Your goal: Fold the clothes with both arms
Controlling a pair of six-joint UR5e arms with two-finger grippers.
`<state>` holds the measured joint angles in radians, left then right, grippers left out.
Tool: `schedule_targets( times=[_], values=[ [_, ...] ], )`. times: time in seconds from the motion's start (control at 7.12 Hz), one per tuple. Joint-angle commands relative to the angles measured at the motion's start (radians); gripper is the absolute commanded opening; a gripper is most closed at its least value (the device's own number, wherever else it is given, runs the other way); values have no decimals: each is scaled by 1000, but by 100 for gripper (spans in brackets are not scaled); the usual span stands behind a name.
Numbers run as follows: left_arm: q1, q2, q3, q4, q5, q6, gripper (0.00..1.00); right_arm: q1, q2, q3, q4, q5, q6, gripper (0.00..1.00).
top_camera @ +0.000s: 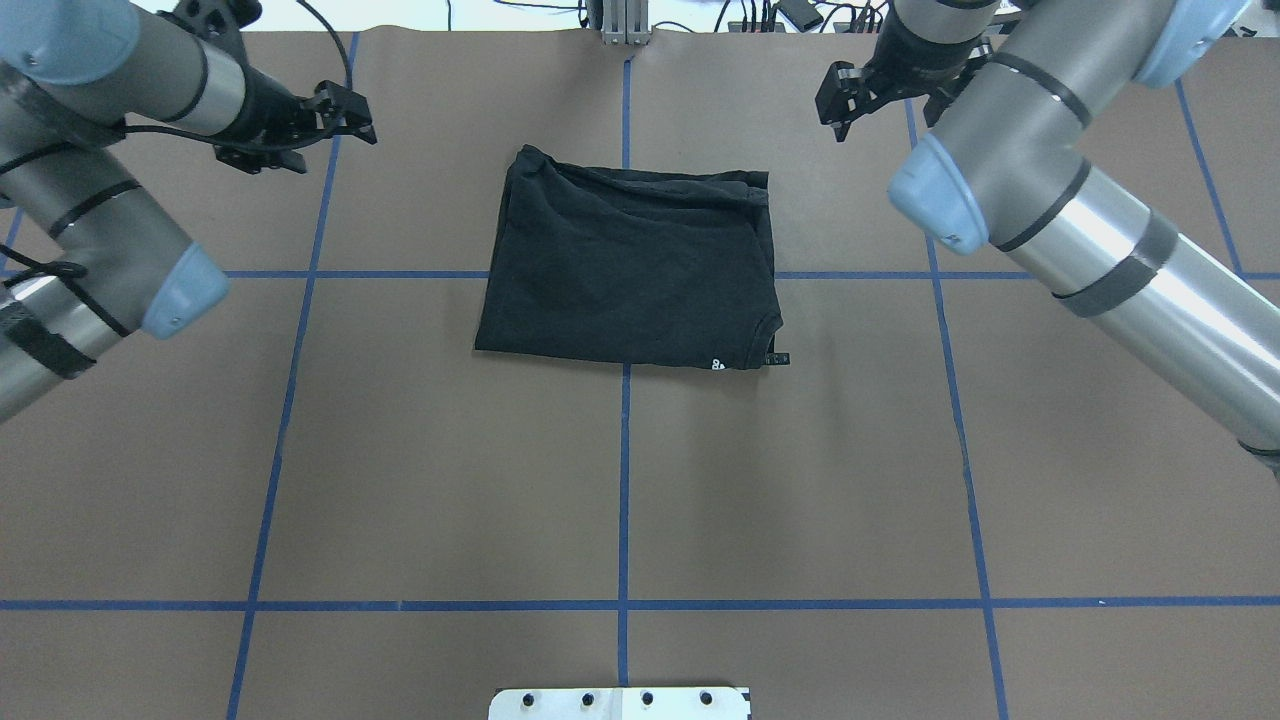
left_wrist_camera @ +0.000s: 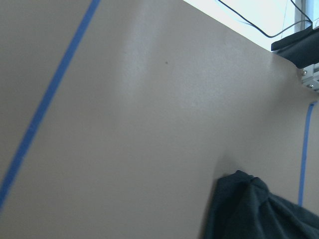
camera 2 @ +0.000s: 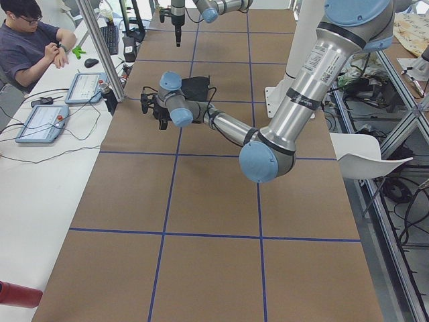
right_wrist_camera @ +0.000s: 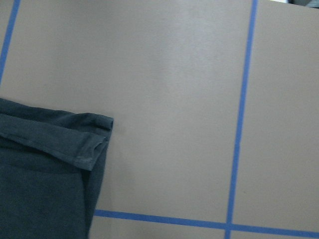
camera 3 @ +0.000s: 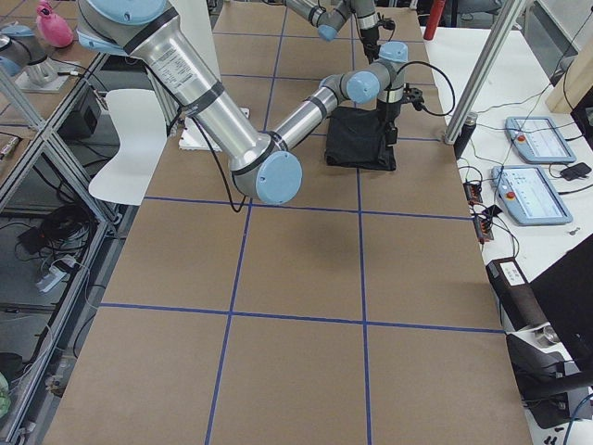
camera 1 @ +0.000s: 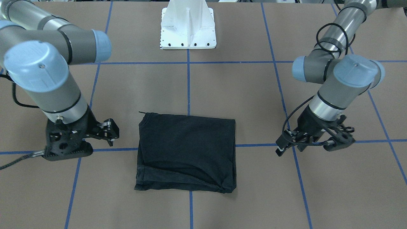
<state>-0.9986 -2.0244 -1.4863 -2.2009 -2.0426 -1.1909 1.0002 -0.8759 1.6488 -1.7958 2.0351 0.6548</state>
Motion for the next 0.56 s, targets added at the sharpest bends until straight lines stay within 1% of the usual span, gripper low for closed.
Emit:
schedule_targets(
  times=[0.0,0.14,0.28,0.42],
  values=[
    [-108,187,-96,-3,2,282,100,99,-106,101,-43,60,-27,100],
    [-159,241,-100,-8,7,432,100,138,-142,101,-43,71,-82,100],
    [-217,283,-94,-11,2,567,100,179,-185,97,-45,70,-178,100],
    [-269,311,-92,-16,-5,656,100,228,-240,95,-43,77,-320,100]
  ],
)
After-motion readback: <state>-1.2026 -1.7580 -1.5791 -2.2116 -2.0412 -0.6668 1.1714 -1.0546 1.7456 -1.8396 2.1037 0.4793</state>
